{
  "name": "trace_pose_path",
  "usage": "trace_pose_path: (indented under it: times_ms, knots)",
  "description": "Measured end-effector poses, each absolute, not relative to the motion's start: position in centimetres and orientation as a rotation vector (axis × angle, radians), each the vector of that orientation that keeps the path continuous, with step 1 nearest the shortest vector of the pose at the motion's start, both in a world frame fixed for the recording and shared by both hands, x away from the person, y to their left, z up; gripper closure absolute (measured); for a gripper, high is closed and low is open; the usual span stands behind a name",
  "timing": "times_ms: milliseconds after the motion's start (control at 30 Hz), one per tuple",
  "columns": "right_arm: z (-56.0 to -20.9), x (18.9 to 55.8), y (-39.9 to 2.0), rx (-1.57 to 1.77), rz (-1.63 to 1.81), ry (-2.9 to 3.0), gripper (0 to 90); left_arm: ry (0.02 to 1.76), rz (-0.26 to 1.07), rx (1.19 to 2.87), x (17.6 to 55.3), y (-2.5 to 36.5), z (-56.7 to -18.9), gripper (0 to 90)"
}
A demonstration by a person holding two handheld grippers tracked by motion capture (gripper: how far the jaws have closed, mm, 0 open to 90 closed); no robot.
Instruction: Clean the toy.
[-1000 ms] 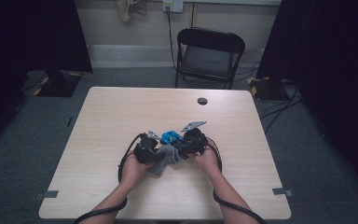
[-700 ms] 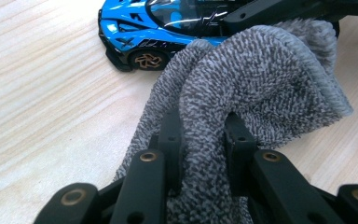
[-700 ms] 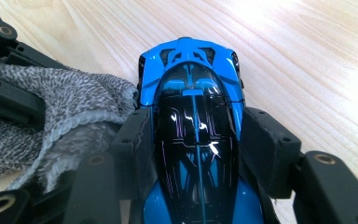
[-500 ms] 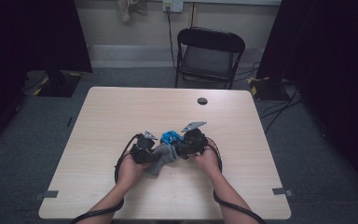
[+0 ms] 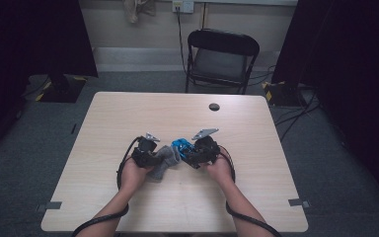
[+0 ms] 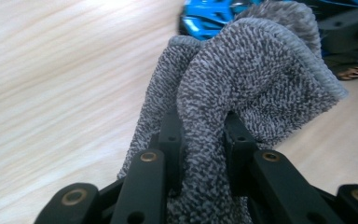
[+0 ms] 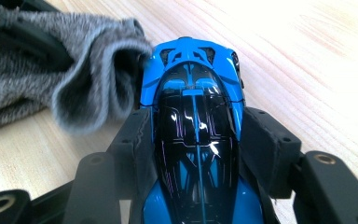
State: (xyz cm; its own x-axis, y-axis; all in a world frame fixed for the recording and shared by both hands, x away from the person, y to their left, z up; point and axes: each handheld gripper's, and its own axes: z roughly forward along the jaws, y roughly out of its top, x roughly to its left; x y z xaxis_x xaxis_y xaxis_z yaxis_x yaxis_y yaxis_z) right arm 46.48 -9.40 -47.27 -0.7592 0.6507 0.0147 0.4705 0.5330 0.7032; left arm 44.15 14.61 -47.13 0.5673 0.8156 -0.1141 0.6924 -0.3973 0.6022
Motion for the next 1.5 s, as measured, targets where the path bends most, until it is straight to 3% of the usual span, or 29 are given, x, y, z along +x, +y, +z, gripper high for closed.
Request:
trace_pose_path:
  times_ms: [367,900,1167,1500]
  knots:
    - [-47.3,46.4,-9.4,0.945,1.049,2.522,44.8,1.271,0.276,2.157,45.1,16.2,-47.1,73.8]
    - [-47.4,46.4,-9.5,0.944,1.059,2.516,44.8,1.194,0.285,2.163,43.2,17.2,-45.6,73.8]
    - [-47.3,46.4,-9.5,0.949,1.049,2.521,44.8,1.086,0.234,2.165,41.0,15.9,-45.1,73.8]
    - [-47.3,46.4,-9.4,0.951,1.045,2.522,44.8,0.931,0.147,2.235,38.6,11.5,-45.9,73.8]
